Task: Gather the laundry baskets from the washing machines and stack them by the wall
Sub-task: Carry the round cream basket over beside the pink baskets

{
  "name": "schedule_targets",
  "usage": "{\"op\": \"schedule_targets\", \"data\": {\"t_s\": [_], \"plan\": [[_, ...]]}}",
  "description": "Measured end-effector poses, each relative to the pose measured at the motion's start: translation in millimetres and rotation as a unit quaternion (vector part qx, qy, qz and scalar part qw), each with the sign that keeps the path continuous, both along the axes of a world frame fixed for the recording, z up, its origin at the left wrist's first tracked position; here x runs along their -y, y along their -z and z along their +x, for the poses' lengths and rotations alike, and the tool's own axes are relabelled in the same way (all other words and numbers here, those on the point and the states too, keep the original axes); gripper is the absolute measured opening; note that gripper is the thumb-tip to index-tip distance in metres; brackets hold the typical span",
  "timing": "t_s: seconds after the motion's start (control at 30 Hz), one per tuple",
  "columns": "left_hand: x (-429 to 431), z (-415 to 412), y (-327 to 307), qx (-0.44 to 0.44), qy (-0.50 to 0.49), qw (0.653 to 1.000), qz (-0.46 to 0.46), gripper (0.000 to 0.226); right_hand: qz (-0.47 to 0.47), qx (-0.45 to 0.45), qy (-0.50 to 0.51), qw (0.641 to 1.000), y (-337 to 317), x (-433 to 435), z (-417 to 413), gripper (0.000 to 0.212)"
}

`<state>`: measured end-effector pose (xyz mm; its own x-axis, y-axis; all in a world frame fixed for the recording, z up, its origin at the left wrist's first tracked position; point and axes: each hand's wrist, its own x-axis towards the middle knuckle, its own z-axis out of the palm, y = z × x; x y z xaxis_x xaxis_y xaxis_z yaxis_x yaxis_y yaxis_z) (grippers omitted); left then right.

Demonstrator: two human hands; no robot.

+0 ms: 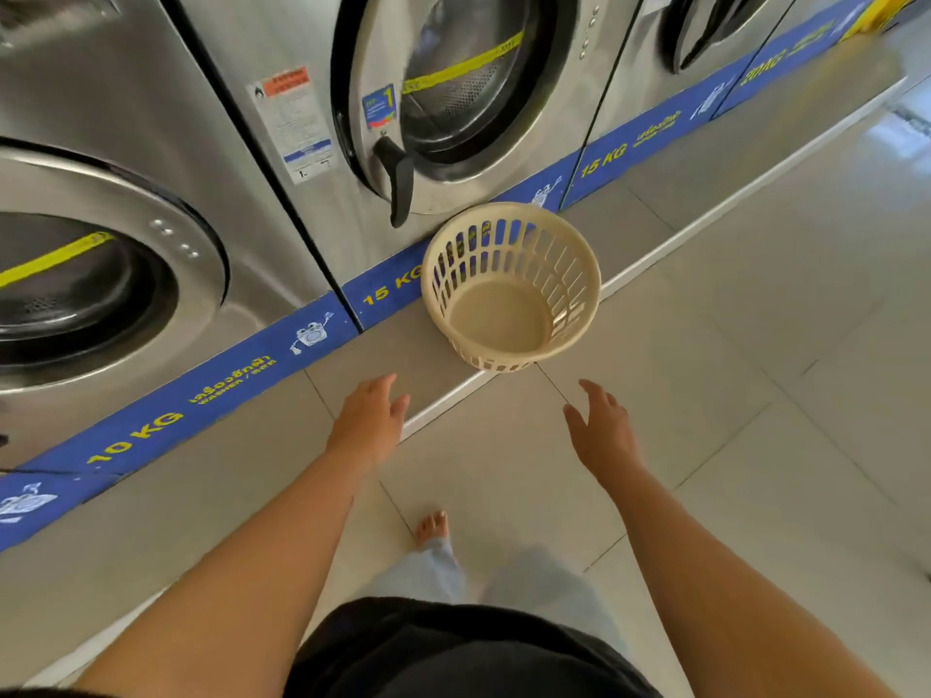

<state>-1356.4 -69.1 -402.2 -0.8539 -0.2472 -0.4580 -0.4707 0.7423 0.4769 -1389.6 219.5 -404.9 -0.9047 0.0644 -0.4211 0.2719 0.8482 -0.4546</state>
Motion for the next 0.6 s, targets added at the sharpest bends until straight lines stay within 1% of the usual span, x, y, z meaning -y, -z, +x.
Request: {"op": "schedule_targets", "data": {"t_s": [0.1,0.23,0.37,0.47,0.6], "plan": [[-12.4,-45.4,5.4,0.007,0.000,1.000,-0.002,0.050,0.002,0.002,-0.007,1.000,6.4,-13.1,-41.9,0.051],[-38.0,-99.9,20.0,0.005,-0.041,0.999,0.001,0.053,0.015,0.018,-0.035,0.999,23.0,-40.9,-109.5,0.053],[-73.4,-143.0,38.9,0.020,-0.128,0.992,0.006,0.054,0.025,0.040,-0.073,0.996,42.4,-69.0,-187.1,0.053],[-98.7,-179.2,58.2,0.030,-0.199,0.980,0.011,0.054,0.032,0.036,-0.105,0.993,62.6,-83.1,-246.1,0.053],[-118.1,-224.4,95.1,0.027,-0.253,0.967,0.006,0.053,0.027,0.031,-0.133,0.990,98.0,-84.6,-311.0,0.054]]}}
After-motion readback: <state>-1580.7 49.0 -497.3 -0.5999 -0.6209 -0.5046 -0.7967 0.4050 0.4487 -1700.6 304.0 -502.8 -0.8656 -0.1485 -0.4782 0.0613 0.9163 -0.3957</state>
